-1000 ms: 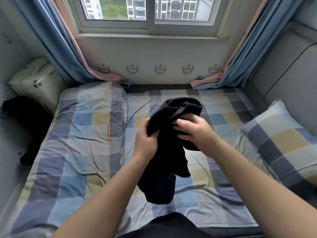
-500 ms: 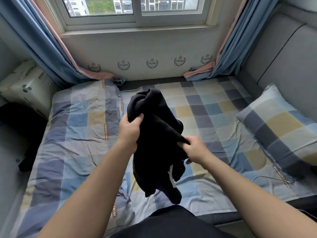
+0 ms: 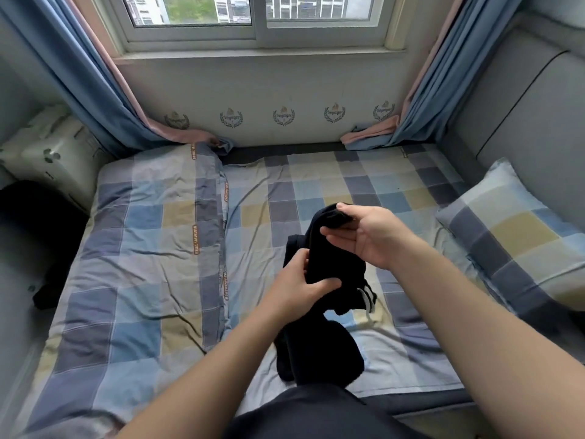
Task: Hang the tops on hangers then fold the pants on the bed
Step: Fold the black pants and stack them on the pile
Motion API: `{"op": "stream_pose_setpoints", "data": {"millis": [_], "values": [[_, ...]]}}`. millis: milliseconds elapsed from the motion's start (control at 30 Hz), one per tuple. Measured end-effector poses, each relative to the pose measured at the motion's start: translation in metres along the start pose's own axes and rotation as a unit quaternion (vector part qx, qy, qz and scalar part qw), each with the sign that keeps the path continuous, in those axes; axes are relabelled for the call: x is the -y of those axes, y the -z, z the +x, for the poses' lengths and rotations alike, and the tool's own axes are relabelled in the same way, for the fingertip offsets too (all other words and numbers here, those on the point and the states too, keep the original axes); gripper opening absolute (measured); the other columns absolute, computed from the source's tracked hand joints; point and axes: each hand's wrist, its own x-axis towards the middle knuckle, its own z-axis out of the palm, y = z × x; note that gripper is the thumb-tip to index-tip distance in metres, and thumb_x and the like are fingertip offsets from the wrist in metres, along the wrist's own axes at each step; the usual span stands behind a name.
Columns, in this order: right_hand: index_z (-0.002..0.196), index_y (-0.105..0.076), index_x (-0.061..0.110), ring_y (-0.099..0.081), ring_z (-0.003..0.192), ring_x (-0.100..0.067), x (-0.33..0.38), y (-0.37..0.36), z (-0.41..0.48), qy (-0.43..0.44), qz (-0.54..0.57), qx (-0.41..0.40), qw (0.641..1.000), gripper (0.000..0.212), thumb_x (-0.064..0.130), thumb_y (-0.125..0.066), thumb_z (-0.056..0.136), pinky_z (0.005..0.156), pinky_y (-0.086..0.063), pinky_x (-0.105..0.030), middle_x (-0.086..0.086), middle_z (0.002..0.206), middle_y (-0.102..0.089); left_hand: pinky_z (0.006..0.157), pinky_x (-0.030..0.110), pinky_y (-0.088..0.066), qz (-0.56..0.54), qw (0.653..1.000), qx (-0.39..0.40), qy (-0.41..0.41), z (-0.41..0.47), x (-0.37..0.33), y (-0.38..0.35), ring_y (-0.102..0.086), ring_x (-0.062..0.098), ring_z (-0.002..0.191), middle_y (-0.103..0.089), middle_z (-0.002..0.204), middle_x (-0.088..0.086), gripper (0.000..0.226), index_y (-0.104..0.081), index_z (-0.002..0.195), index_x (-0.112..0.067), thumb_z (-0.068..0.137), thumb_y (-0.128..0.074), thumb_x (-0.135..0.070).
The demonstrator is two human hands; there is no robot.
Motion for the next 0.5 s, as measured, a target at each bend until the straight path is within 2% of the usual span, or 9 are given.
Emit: {"op": "stream_pose_setpoints", "data": {"millis": [100,167,233,300,367,400,467,500], "values": [[0.100,-0.063,0.003,-0.077,0.077,-0.028,0.010,-0.002,-0.004,0.001,0.027,0.025,0.999,0.016,0.016,-0.053,0.103,0.056,-0.059,-0.027,-0.016,0.082,-0.075,0.089,0.038,-0.056,0.028,0.996,-0.080,-0.023,0.012,0.005,-0.007,-0.066,0.004,0.097,-0.071,0.103,-0.013,0.025,-0.063,0.114,-0.030,0.090,-0.069,-0.035],[0.097,-0.064,0.007,-0.077,0.076,-0.025,0.015,0.002,-0.005,0.002,0.036,0.024,0.999,0.016,0.018,-0.053,0.103,0.055,-0.058,-0.026,-0.013,0.081,-0.076,0.077,0.038,-0.051,0.009,0.993,-0.110,-0.041,0.017,0.004,-0.003,-0.064,0.009,0.081,-0.070,0.089,-0.004,0.006,-0.064,0.101,-0.022,0.097,-0.062,-0.025],[0.093,-0.065,0.012,-0.076,0.074,-0.022,0.018,0.009,-0.005,0.007,0.040,0.002,0.999,0.017,0.022,-0.054,0.102,0.057,-0.058,-0.026,-0.009,0.079,-0.076,0.064,0.034,-0.044,-0.053,0.990,-0.126,-0.040,0.019,0.000,0.003,-0.056,0.011,0.067,-0.062,0.075,0.004,0.009,-0.061,0.095,-0.013,0.100,-0.058,-0.020],[0.088,-0.065,0.016,-0.072,0.079,-0.020,0.017,0.021,0.000,0.021,0.023,-0.046,0.998,0.017,0.024,-0.057,0.100,0.067,-0.057,-0.030,-0.004,0.080,-0.072,0.059,0.031,-0.039,-0.135,0.979,-0.146,-0.035,0.019,-0.007,0.011,-0.050,0.015,0.064,-0.055,0.071,0.003,0.015,-0.059,0.096,-0.004,0.098,-0.057,-0.019],[0.086,-0.066,0.019,-0.066,0.092,-0.016,0.009,0.029,0.004,0.045,-0.040,-0.098,0.993,0.015,0.025,-0.060,0.098,0.082,-0.050,-0.031,0.001,0.088,-0.068,0.060,0.033,-0.039,-0.203,0.966,-0.154,-0.036,0.020,-0.016,0.022,-0.050,0.020,0.068,-0.055,0.076,0.008,0.017,-0.058,0.096,0.001,0.093,-0.058,-0.015],[0.087,-0.068,0.019,-0.065,0.097,-0.013,0.004,0.031,0.005,0.061,-0.067,-0.116,0.989,0.014,0.026,-0.060,0.098,0.084,-0.047,-0.029,0.002,0.093,-0.068,0.061,0.034,-0.042,-0.220,0.963,-0.153,-0.042,0.021,-0.022,0.027,-0.052,0.022,0.070,-0.057,0.078,0.011,0.018,-0.059,0.096,0.002,0.089,-0.059,-0.015],[0.103,-0.070,0.016,-0.066,0.106,-0.008,-0.005,0.033,0.006,0.105,-0.095,-0.128,0.982,0.015,0.023,-0.058,0.099,0.081,-0.048,-0.020,-0.003,0.111,-0.069,0.069,0.035,-0.050,-0.228,0.962,-0.141,-0.062,0.022,-0.035,0.038,-0.061,0.025,0.077,-0.064,0.084,0.015,0.022,-0.065,0.097,0.000,0.085,-0.060,-0.017],[0.114,-0.068,0.015,-0.063,0.118,-0.011,-0.009,0.035,0.006,0.132,-0.113,-0.121,0.977,0.020,0.023,-0.056,0.100,0.087,-0.048,-0.021,-0.006,0.126,-0.066,0.074,0.035,-0.053,-0.220,0.963,-0.136,-0.070,0.022,-0.039,0.043,-0.065,0.025,0.082,-0.068,0.088,0.016,0.022,-0.068,0.099,-0.002,0.086,-0.061,-0.019]]}}
